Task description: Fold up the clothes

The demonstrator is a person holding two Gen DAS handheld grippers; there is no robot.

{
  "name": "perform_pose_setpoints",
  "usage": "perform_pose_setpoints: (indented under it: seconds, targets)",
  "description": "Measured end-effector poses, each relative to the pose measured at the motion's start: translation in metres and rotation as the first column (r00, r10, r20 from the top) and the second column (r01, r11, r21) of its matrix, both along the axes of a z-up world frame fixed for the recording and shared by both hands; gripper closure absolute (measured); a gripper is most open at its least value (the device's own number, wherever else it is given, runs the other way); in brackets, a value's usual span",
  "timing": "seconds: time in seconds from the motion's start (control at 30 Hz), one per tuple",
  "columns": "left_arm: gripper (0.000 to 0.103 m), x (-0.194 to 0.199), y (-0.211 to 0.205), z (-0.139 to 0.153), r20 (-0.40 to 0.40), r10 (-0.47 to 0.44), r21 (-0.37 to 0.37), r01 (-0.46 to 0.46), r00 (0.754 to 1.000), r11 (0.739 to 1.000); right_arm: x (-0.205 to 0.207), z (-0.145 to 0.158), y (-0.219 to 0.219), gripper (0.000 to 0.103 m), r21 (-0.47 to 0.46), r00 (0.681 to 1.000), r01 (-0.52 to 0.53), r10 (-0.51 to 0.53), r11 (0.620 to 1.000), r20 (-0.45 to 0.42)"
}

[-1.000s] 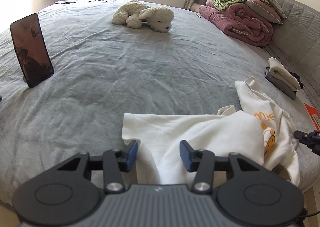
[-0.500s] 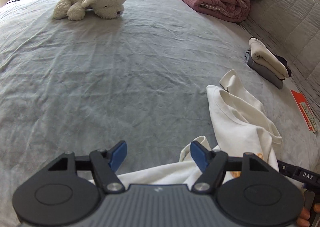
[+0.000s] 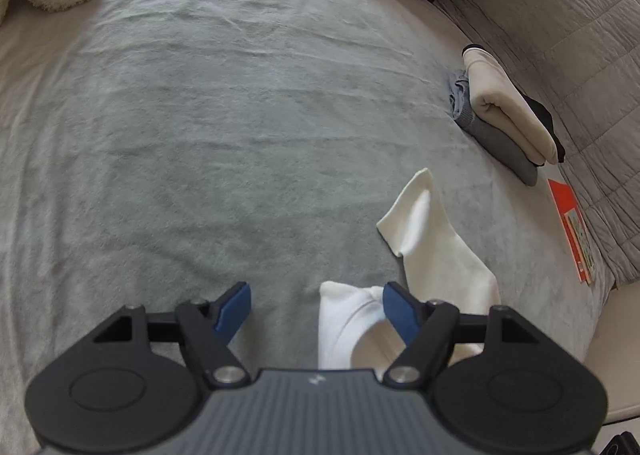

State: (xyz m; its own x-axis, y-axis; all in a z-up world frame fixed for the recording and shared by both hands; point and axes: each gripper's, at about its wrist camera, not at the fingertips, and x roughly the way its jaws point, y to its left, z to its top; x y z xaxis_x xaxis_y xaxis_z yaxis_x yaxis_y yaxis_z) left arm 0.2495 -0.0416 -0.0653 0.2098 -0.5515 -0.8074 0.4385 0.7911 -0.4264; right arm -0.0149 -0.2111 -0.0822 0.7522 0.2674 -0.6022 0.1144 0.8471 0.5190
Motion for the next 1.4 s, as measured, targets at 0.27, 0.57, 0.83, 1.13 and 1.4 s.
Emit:
perform_pose_setpoints:
  seconds: [0.27,0.57,0.83,1.13,1.4]
  targets:
    - [0.042,0.000,-0.038,-0.003,0.020,-0.134,0.103,0.132,0.991,0.986,0.000,-0.002,-0.001,0.075,0.068,1.000,-0.005,0.004,0.998,0.009]
    - [0.089,-0.026,-0.040,0.011,0.042,-0.072,0.184,0.063,0.996,0.981,-0.008,0.009,0.009,0.092,0.071,0.999,-0.009,0.007,0.997,0.033]
    - [0.090,-0.060,0.018,0.056,0.144,0.164,0.156,-0.186,0.976,0.970,-0.022,0.031,0.009,0.094,0.054,0.996,0.036,-0.040,0.998,0.075]
    - [0.091,-0.115,0.122,0.108,0.218,0.332,0.080,-0.356,0.918,0.931,-0.026,0.065,0.034,0.095,0.007,0.989,0.003,-0.004,1.000,0.149]
    - [0.093,-0.176,0.189,0.101,0.203,0.380,0.068,-0.400,0.903,0.914,-0.028,0.080,0.063,0.095,-0.048,0.984,-0.040,0.048,0.998,0.169]
